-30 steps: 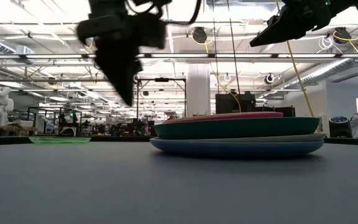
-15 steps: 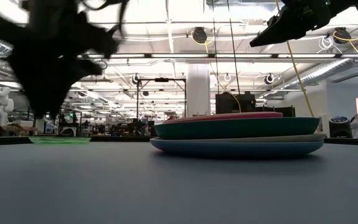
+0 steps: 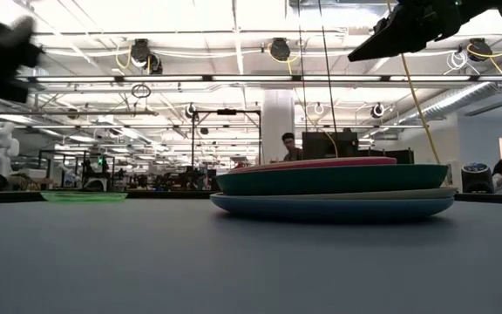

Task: Stack plastic plates
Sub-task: Stack the light pink plate on top of the other light pink plate

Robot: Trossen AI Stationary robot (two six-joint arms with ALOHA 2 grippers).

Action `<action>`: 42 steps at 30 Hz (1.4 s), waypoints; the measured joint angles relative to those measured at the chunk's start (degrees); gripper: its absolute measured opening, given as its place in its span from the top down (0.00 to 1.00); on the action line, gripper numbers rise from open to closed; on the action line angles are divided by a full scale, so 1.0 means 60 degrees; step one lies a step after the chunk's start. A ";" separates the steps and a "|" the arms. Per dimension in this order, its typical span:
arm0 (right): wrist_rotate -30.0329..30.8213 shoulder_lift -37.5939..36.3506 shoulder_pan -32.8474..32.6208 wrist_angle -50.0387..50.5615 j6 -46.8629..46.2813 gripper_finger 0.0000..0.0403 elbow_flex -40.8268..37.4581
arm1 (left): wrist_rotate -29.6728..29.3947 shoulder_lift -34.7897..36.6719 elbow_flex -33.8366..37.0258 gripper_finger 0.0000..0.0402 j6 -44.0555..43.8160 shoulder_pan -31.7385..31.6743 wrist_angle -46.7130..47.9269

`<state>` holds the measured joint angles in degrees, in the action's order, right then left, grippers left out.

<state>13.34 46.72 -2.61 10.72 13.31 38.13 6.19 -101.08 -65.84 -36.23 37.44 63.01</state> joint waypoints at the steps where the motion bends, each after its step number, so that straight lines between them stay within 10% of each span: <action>1: 0.0002 0.0000 0.0000 -0.0025 0.0095 0.78 0.0000 | -0.0015 0.0000 0.0000 0.74 -0.0179 0.0233 -0.0051; 11: 0.0011 0.0000 0.0000 -0.0493 0.0730 0.78 0.0000 | -0.1011 0.0000 0.0117 0.76 -0.1427 0.0854 -0.0577; 18: 0.0015 0.0004 0.0000 -0.0520 0.0906 0.78 0.0000 | -0.1053 0.0000 0.0371 0.98 -0.1293 0.0809 -0.0925; 42: 0.0018 0.0004 0.0000 -0.0532 0.0906 0.78 0.0000 | -0.3121 -0.0022 0.1588 1.00 -0.1823 0.0062 -0.0778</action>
<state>13.45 46.74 -2.61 7.53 18.74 38.13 -12.53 -101.21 -56.31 -47.18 37.82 58.34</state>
